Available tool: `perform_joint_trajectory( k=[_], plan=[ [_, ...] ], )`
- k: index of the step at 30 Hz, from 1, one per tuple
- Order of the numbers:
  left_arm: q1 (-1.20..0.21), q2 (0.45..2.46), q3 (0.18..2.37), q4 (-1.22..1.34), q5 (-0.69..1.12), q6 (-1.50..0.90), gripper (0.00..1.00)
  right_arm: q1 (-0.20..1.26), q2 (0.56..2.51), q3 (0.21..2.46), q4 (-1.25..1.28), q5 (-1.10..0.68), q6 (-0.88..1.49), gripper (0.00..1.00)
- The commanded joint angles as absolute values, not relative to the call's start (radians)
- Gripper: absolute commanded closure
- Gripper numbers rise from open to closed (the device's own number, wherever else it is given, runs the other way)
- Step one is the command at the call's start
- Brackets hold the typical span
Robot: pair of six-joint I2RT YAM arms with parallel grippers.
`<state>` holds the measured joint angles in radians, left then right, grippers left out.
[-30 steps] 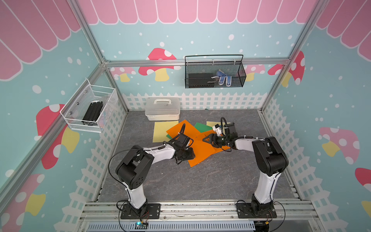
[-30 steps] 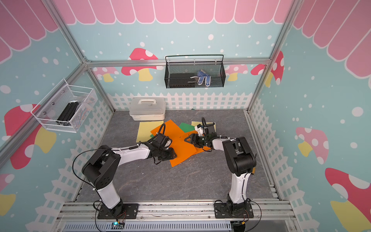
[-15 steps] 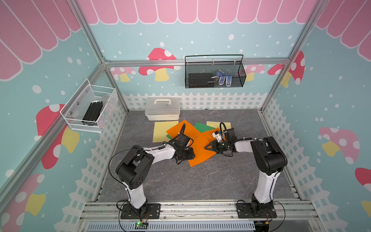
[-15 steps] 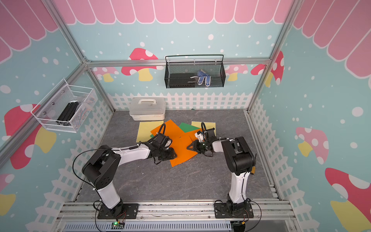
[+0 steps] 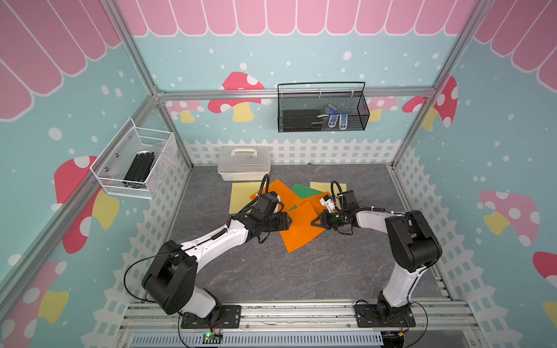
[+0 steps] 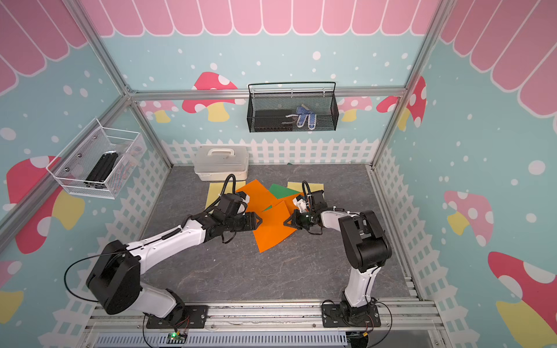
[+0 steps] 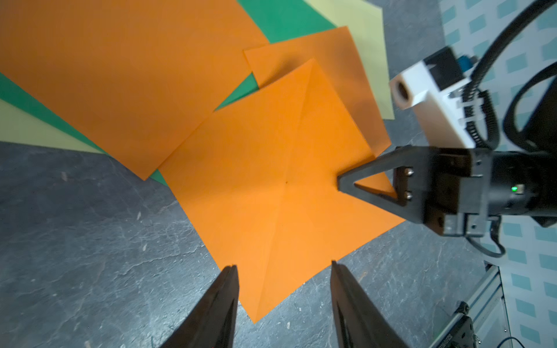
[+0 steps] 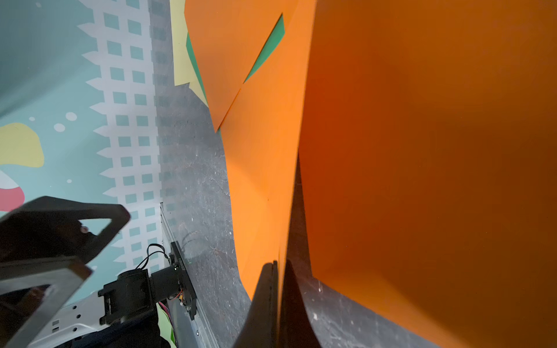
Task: Sort the scattered colored papers by color
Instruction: Pick up the colored paper from the center of the board.
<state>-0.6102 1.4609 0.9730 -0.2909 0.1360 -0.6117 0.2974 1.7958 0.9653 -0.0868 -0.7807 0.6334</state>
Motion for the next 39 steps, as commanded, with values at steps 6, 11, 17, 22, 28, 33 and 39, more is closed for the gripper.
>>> perform_joint_trajectory(
  k=[6, 11, 17, 22, 28, 33, 39],
  plan=[
    [-0.585, 1.353, 0.91, -0.327, 0.016, -0.579, 0.46, 0.375, 1.649, 1.049, -0.414, -0.763, 0.464, 1.0],
    [-0.552, 1.249, 0.864, -0.327, -0.049, -0.574, 0.45, 0.464, 1.624, 1.106, -0.522, -0.767, 0.416, 1.0],
    [-0.483, 1.104, 0.793, -0.328, -0.081, -0.566, 0.41, 0.587, 1.684, 1.192, -0.555, -0.805, 0.399, 1.0],
    [-0.42, 1.044, 0.766, -0.379, -0.065, -0.557, 0.4, 0.666, 1.785, 1.314, -0.551, -0.849, 0.406, 1.0],
    [-0.369, 0.963, 0.72, -0.389, -0.073, -0.569, 0.37, 0.707, 1.812, 1.466, -0.597, -0.867, 0.398, 1.0],
    [-0.287, 0.925, 0.682, -0.339, 0.052, -0.6, 0.37, 0.709, 1.737, 1.484, -0.693, -0.823, 0.358, 1.0],
    [-0.189, 0.913, 0.638, -0.097, 0.417, -0.617, 0.38, 0.711, 1.576, 1.415, -0.762, -0.803, 0.344, 1.0]
  ],
)
